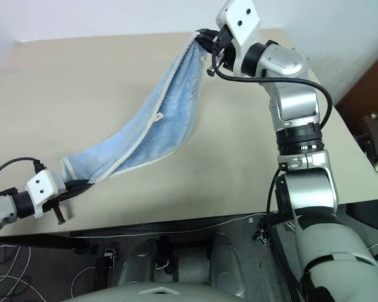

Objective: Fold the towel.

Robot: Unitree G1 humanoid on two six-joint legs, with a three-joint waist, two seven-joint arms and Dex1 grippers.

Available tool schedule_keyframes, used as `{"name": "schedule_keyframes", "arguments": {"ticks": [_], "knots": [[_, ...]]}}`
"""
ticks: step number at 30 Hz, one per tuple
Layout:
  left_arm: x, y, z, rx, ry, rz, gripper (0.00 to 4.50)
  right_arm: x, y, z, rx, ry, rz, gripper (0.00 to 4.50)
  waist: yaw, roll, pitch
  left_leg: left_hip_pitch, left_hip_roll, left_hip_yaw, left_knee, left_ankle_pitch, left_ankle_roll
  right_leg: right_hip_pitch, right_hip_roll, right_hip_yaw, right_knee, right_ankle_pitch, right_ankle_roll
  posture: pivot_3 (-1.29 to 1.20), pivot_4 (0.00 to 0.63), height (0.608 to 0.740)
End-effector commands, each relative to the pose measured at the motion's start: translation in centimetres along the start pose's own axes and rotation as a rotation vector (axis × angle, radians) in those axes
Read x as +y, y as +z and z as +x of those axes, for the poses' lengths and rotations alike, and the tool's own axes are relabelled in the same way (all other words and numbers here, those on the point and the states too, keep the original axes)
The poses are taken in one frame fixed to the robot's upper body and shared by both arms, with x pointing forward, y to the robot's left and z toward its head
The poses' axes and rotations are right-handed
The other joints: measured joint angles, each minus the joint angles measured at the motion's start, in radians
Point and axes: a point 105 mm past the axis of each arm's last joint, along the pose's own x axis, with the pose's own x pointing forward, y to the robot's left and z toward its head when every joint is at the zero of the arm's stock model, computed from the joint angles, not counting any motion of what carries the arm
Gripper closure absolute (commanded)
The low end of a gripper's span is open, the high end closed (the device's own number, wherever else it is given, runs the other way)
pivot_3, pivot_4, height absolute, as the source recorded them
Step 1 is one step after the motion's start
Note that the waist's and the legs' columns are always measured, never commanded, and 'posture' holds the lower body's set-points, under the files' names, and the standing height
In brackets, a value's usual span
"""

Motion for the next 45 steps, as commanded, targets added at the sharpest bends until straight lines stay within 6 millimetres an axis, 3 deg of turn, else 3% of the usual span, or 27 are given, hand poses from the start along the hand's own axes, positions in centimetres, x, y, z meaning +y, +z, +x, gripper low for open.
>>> {"name": "schedule_keyframes", "arguments": {"ticks": [1,5,9,13,17,21,28,33,36,38,41,45], "knots": [[4.0,3.9,-1.9,-0.127,0.133,-0.066,4.49,-1.3,1.8,-0.6,-0.048,-0.049,-0.049,4.50,0.001,0.000,0.000,0.000,0.000,0.000,0.000,0.000,0.000,0.000,0.000,0.000,0.000,0.000,0.000,0.00,0.150,0.692],[7.5,7.2,-3.8,-0.241,0.208,-0.151,4.49,-2.2,1.6,-0.7,-0.037,-0.085,-0.050,4.50,0.004,0.000,0.000,-0.001,0.000,0.000,0.001,0.001,-0.002,0.002,0.001,-0.002,0.000,0.000,0.000,0.00,0.150,0.692],[8.8,9.5,-5.2,-0.321,0.167,-0.292,4.49,-3.0,1.4,-0.8,-0.023,-0.111,-0.057,4.50,0.002,0.000,0.000,0.000,-0.002,0.000,0.003,0.001,-0.002,0.008,0.001,-0.004,0.000,0.000,0.001,0.00,0.150,0.692],[8.2,9.8,-5.4,-0.306,0.097,-0.325,4.49,-3.0,1.2,-0.7,-0.017,-0.111,-0.060,4.50,0.001,0.000,0.000,0.000,-0.002,0.000,0.003,0.002,-0.002,0.008,0.002,-0.006,0.000,0.001,0.003,0.00,0.150,0.692],[9.8,8.8,-5.6,-0.286,0.167,-0.314,4.49,-3.3,1.2,-0.7,-0.020,-0.118,-0.056,4.50,0.002,0.000,0.001,0.001,-0.002,-0.001,0.003,0.003,-0.004,0.009,0.002,-0.009,0.001,0.001,0.003,0.00,0.150,0.692],[12.1,7.7,-5.0,-0.272,0.209,-0.290,4.49,-4.9,0.0,-0.7,0.024,-0.174,-0.059,4.50,0.003,0.000,0.000,0.001,-0.002,-0.001,0.005,0.003,-0.004,0.011,0.001,-0.011,0.002,0.001,0.002,0.00,0.150,0.692],[20.1,11.2,-3.5,-0.430,0.384,-0.303,4.49,-8.3,-2.0,-0.9,0.125,-0.320,-0.069,4.50,0.011,-0.002,0.001,-0.004,-0.002,-0.002,0.011,0.002,-0.003,0.012,0.001,-0.017,0.003,0.001,0.003,0.00,0.150,0.692],[23.2,14.6,-2.5,-0.477,0.496,-0.283,4.49,-10.1,-1.0,-1.2,0.117,-0.414,-0.092,4.50,-0.001,-0.002,0.001,-0.007,-0.002,-0.002,0.012,0.002,-0.001,0.010,0.001,-0.019,0.003,0.002,0.006,0.00,0.150,0.692],[23.7,15.6,-1.7,-0.450,0.514,-0.263,4.49,-10.3,-0.7,-1.5,0.103,-0.393,-0.104,4.50,-0.004,-0.002,0.001,-0.008,-0.002,-0.002,0.013,0.003,0.001,0.008,0.001,-0.019,0.005,0.001,0.008,0.00,0.150,0.692],[23.2,15.0,-1.0,-0.392,0.472,-0.236,4.49,-9.8,-0.8,-1.9,0.090,-0.344,-0.103,4.50,-0.008,-0.001,0.002,-0.008,-0.002,-0.002,0.013,0.003,0.001,0.008,0.001,-0.019,0.006,0.001,0.008,0.00,0.150,0.692],[21.4,12.9,-0.4,-0.307,0.333,-0.225,4.49,-8.5,-1.6,-2.7,0.083,-0.229,-0.099,4.50,-0.008,-0.001,0.002,-0.007,-0.001,-0.002,0.014,0.003,0.001,0.009,0.001,-0.019,0.008,0.001,0.008,0.00,0.150,0.692],[18.9,9.7,-1.4,-0.242,0.153,-0.296,4.49,-5.7,-2.5,-4.3,0.080,-0.091,-0.085,4.50,-0.008,-0.002,0.002,-0.007,-0.001,-0.003,0.016,0.003,0.001,0.009,0.001,-0.019,0.010,0.001,0.008,0.00,0.150,0.692]]}}
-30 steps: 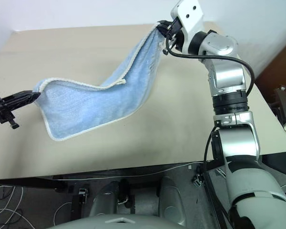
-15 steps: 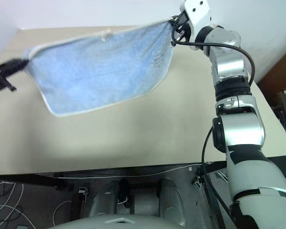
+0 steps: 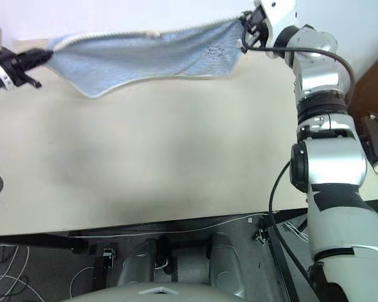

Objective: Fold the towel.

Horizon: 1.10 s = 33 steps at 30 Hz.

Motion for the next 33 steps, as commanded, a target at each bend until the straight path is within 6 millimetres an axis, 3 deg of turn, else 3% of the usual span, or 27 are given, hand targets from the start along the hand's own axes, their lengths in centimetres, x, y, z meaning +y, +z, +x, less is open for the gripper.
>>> {"name": "schedule_keyframes", "arguments": {"ticks": [1,3,6,12,19,23,33], "knots": [[-0.3,-2.2,-3.5,0.104,-0.093,-0.011,4.49,1.5,1.5,-2.4,-0.069,0.107,0.001,4.50,0.002,0.000,0.000,0.000,0.000,0.000,0.000,0.000,0.000,-0.001,0.000,0.000,0.000,0.000,0.000,0.00,0.150,0.692],[-0.5,-4.1,-4.8,0.169,-0.115,-0.026,4.49,3.4,0.9,-3.9,-0.044,0.189,0.021,4.50,0.005,0.000,0.000,0.000,0.000,-0.002,0.000,0.000,0.000,-0.001,-0.001,0.000,0.002,0.000,0.000,0.00,0.150,0.692],[-0.8,-5.2,-6.1,0.199,-0.140,-0.077,4.49,6.3,0.4,-6.4,0.003,0.318,0.004,4.50,0.017,0.000,0.000,-0.001,0.000,-0.006,0.002,0.000,0.000,-0.001,-0.001,-0.001,0.003,0.000,0.000,0.00,0.150,0.692],[-2.5,-7.4,-8.3,0.259,-0.227,-0.145,4.49,7.9,-0.3,-10.3,0.148,0.420,-0.034,4.50,0.020,0.000,0.000,-0.008,0.007,-0.015,0.016,-0.009,0.009,-0.002,-0.002,-0.008,0.000,-0.001,-0.008,0.00,0.150,0.692],[-7.9,-9.1,-10.9,0.334,-0.381,-0.146,4.49,10.5,-1.3,-15.1,0.336,0.617,0.013,4.50,0.020,0.000,0.000,-0.010,0.008,-0.015,0.014,-0.010,0.010,-0.001,-0.002,-0.009,-0.010,0.003,-0.013,0.00,0.150,0.692],[-9.0,-9.0,-12.1,0.362,-0.380,-0.166,4.49,11.7,-2.4,-16.9,0.395,0.682,0.057,4.50,0.024,0.001,0.000,-0.009,0.009,-0.014,0.013,-0.010,0.010,-0.001,-0.002,-0.009,-0.011,0.003,-0.013,0.00,0.150,0.692],[-10.1,-11.2,-15.2,0.502,-0.382,-0.165,4.49,14.5,-3.8,-19.8,0.453,0.826,0.126,4.50,0.035,0.003,0.000,-0.007,0.009,-0.009,-0.001,-0.009,0.008,-0.002,-0.002,-0.009,-0.025,0.005,-0.016,0.00,0.150,0.692]]}}
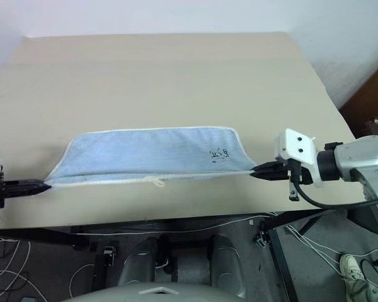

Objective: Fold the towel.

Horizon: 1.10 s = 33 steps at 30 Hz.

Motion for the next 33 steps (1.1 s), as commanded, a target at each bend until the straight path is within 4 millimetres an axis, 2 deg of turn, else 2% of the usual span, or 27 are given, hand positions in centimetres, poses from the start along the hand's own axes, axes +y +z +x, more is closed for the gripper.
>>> {"name": "schedule_keyframes", "arguments": {"ticks": [1,3,6,11,15,20,28,33], "knots": [[0.3,0.7,-1.2,0.004,0.045,0.044,4.49,0.3,0.6,-0.9,0.008,0.007,-0.053,4.50,0.006,0.000,0.000,0.000,0.000,0.001,-0.001,0.000,0.000,-0.001,0.000,0.000,-0.001,0.000,0.000,0.00,0.150,0.692],[0.3,0.9,-1.3,-0.031,0.041,0.016,4.49,0.2,0.9,-1.1,-0.022,0.013,-0.066,4.50,0.007,0.000,0.000,-0.001,0.000,0.002,-0.003,0.000,0.000,-0.002,0.000,0.000,-0.002,0.000,0.000,0.00,0.150,0.692],[1.0,1.3,-0.9,-0.055,0.055,0.018,4.49,-1.2,1.3,-0.8,-0.093,-0.014,-0.058,4.50,0.006,0.000,0.000,-0.001,0.000,0.002,-0.003,0.000,-0.001,-0.003,0.000,0.000,-0.002,0.000,0.000,0.00,0.150,0.692],[2.0,2.1,0.0,-0.053,0.044,0.043,4.49,-2.5,0.9,-0.2,-0.115,-0.017,-0.042,4.50,0.008,0.000,0.000,0.000,0.000,0.003,-0.002,0.001,-0.001,-0.002,0.000,0.000,-0.001,0.002,-0.002,0.00,0.150,0.692],[2.5,3.2,0.6,-0.069,0.017,0.047,4.49,-4.7,0.7,0.0,-0.144,-0.081,-0.020,4.50,0.007,0.000,0.000,-0.001,0.000,0.005,-0.002,0.003,-0.005,-0.003,0.000,0.000,-0.001,0.002,-0.001,0.00,0.150,0.692],[4.5,5.4,1.0,-0.127,0.057,0.035,4.49,-8.2,1.0,0.4,-0.239,-0.199,0.035,4.50,0.007,0.000,0.000,0.000,0.000,0.006,0.002,0.005,-0.007,-0.003,0.002,-0.001,0.003,0.003,0.000,0.00,0.150,0.692],[6.0,6.9,2.2,-0.114,0.060,0.053,4.49,-9.8,1.1,2.7,-0.246,-0.196,0.024,4.50,0.007,-0.001,0.000,0.000,-0.001,0.008,0.004,0.005,-0.007,0.001,0.002,-0.001,0.007,0.004,0.002,0.00,0.150,0.692],[6.7,7.4,3.2,-0.120,0.073,0.057,4.49,-10.6,1.3,3.6,-0.255,-0.224,0.019,4.50,0.006,-0.001,0.000,-0.001,0.001,0.007,0.017,0.004,-0.006,0.001,0.002,-0.003,0.016,0.003,0.001,0.00,0.150,0.692]]}}
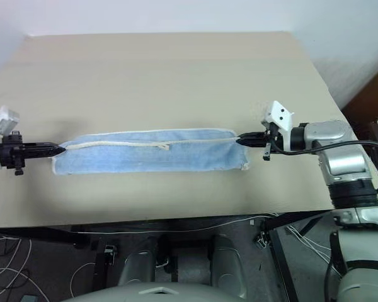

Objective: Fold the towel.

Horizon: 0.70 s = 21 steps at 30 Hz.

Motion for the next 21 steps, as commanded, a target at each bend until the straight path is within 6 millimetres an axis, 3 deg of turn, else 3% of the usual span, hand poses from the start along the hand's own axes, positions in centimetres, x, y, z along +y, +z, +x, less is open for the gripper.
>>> {"name": "schedule_keyframes", "arguments": {"ticks": [1,10,21], "knots": [[0.7,0.6,0.1,-0.014,0.036,0.020,4.49,-0.9,1.2,-0.1,-0.027,-0.038,-0.044,4.50,0.000,0.000,0.000,0.000,0.000,-0.001,0.001,0.000,0.000,0.000,0.000,0.000,0.001,0.000,0.000,0.00,0.150,0.692],[2.0,0.1,1.6,-0.033,0.095,0.007,4.49,-3.6,1.6,0.7,-0.056,-0.173,-0.046,4.50,-0.001,0.000,0.000,0.000,0.001,-0.002,0.003,0.000,0.000,-0.003,0.000,-0.001,0.001,0.002,-0.001,0.00,0.150,0.692],[3.5,0.5,2.3,-0.070,0.194,0.024,4.49,-4.6,1.2,1.3,-0.043,-0.196,-0.042,4.50,0.000,0.000,0.000,-0.001,0.001,0.000,0.003,0.000,0.000,-0.001,0.000,-0.001,0.002,0.002,0.000,0.00,0.150,0.692]]}}
